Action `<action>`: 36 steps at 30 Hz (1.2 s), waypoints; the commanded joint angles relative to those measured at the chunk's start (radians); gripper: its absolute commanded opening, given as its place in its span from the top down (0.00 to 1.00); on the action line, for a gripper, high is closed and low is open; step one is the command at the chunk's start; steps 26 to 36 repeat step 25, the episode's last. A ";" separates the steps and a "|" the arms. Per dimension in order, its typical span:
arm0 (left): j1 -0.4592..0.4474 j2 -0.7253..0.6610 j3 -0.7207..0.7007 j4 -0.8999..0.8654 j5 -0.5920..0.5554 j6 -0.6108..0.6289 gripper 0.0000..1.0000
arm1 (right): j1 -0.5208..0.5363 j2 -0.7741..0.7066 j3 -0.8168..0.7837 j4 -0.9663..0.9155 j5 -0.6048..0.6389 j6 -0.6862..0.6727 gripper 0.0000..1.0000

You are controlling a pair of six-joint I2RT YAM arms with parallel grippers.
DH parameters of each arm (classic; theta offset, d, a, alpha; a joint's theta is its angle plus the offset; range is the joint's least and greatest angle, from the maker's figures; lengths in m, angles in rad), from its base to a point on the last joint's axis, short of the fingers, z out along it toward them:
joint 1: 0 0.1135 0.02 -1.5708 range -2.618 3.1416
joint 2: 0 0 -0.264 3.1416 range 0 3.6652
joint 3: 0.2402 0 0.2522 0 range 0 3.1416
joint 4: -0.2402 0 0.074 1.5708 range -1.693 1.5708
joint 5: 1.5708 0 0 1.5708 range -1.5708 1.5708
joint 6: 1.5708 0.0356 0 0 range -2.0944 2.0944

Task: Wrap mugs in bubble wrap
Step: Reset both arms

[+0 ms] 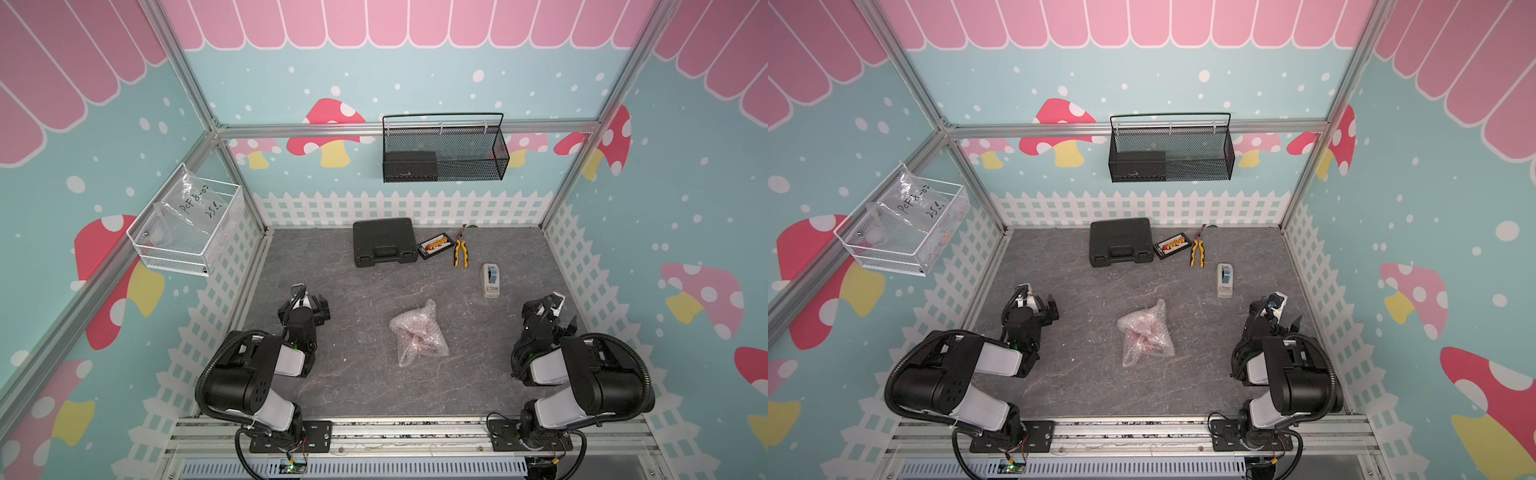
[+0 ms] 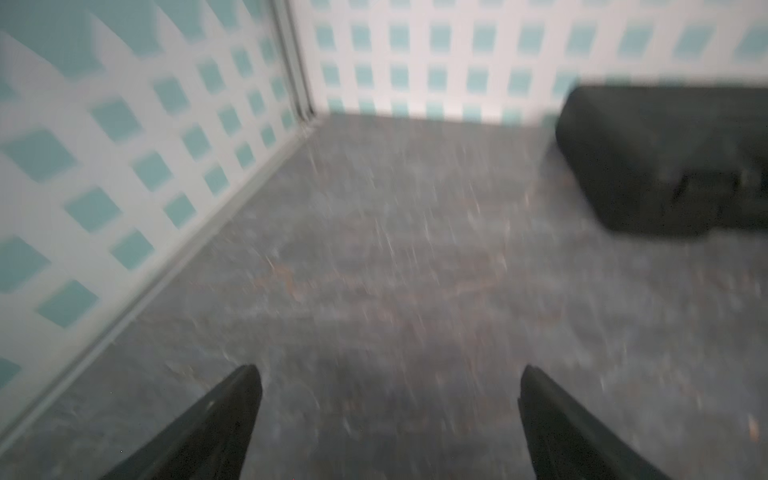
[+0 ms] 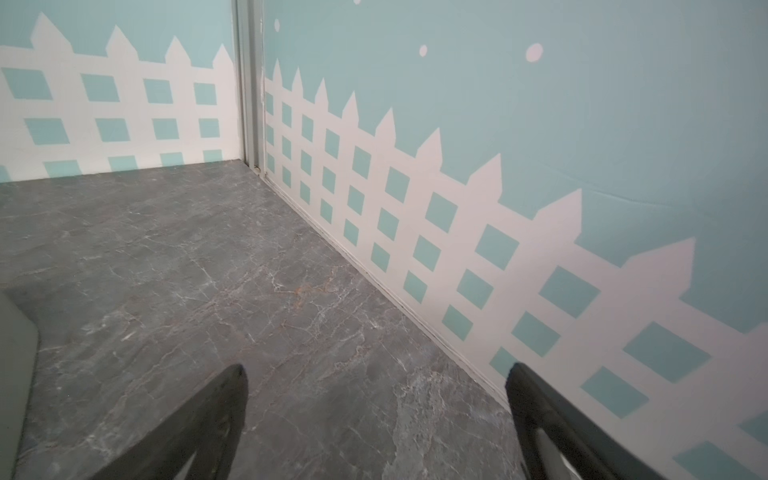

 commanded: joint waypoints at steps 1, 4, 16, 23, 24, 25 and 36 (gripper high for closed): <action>0.039 0.004 0.137 -0.031 0.030 0.011 0.00 | -0.003 0.022 0.057 0.013 -0.062 -0.048 0.00; 0.098 -0.002 0.135 -0.040 0.113 -0.036 0.01 | -0.003 0.017 0.057 0.002 -0.063 -0.045 0.01; 0.034 -0.013 0.135 -0.057 0.022 0.002 0.01 | -0.003 0.016 0.058 -0.007 -0.063 -0.044 0.00; 0.041 -0.010 0.141 -0.069 0.016 -0.008 0.01 | -0.003 0.015 0.057 -0.007 -0.062 -0.044 0.01; 0.042 -0.007 0.140 -0.058 0.016 -0.006 0.01 | -0.003 0.015 0.057 -0.007 -0.062 -0.044 0.00; 0.042 -0.009 0.138 -0.059 0.015 -0.005 0.01 | -0.003 0.015 0.057 -0.007 -0.063 -0.044 0.00; 0.042 -0.009 0.138 -0.059 0.015 -0.005 0.01 | -0.003 0.015 0.057 -0.007 -0.063 -0.044 0.00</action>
